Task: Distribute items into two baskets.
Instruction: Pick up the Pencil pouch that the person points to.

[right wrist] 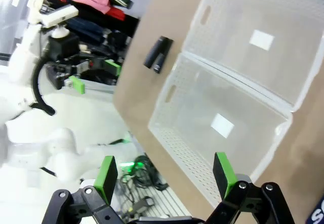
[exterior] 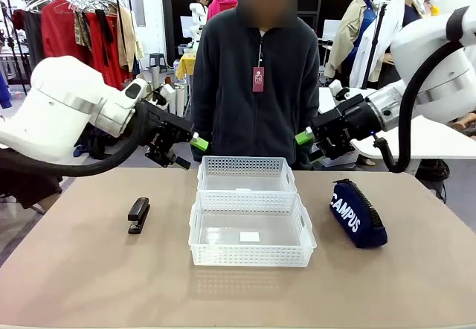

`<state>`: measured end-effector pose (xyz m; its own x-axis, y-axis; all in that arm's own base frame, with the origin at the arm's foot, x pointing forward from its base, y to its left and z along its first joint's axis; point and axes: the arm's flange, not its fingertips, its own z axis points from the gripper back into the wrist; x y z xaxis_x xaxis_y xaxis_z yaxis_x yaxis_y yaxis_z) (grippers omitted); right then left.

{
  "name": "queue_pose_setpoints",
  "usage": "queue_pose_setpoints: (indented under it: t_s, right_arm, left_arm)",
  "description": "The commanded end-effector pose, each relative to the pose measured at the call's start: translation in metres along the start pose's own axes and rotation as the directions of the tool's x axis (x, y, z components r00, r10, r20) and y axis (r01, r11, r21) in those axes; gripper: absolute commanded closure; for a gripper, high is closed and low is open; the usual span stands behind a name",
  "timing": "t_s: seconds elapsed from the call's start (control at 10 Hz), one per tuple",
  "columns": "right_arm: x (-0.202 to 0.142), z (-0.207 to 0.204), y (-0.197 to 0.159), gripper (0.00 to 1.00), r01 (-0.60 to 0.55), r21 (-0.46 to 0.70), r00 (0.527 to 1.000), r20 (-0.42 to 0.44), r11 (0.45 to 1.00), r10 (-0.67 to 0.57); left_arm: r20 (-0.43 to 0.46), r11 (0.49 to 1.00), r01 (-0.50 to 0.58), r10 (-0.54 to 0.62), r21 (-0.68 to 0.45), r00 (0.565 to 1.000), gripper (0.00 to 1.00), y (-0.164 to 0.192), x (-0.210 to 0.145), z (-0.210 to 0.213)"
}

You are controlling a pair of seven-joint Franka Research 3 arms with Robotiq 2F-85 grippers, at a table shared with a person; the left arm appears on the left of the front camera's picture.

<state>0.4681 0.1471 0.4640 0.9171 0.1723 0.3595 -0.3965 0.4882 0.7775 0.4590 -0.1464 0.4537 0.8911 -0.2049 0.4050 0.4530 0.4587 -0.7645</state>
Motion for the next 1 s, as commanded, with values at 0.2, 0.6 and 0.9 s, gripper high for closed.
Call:
queue_pose_setpoints:
  t_s: [0.2, 0.6, 0.9]
  right_arm:
    - [0.001, -0.004, -0.010, 0.00, -0.123, -0.057, 0.992, 0.004, 0.991, 0.123]
    - [0.003, 0.004, -0.012, 0.00, 0.003, 0.047, 1.000, 0.011, 0.999, -0.003]
    - [0.025, 0.009, -0.003, 0.00, 0.252, 0.329, 0.966, -0.025, 0.910, -0.258]
  left_arm:
    - [0.037, 1.000, -0.001, 0.002, -0.024, 0.999, 0.00, 0.005, 0.001, 0.004]
    - [0.050, 1.000, 0.015, -0.014, -0.019, 0.999, 0.00, 0.007, 0.001, 0.002]
    - [-0.016, 0.956, -0.205, 0.206, -0.207, 0.978, 0.00, 0.000, 0.021, 0.013]
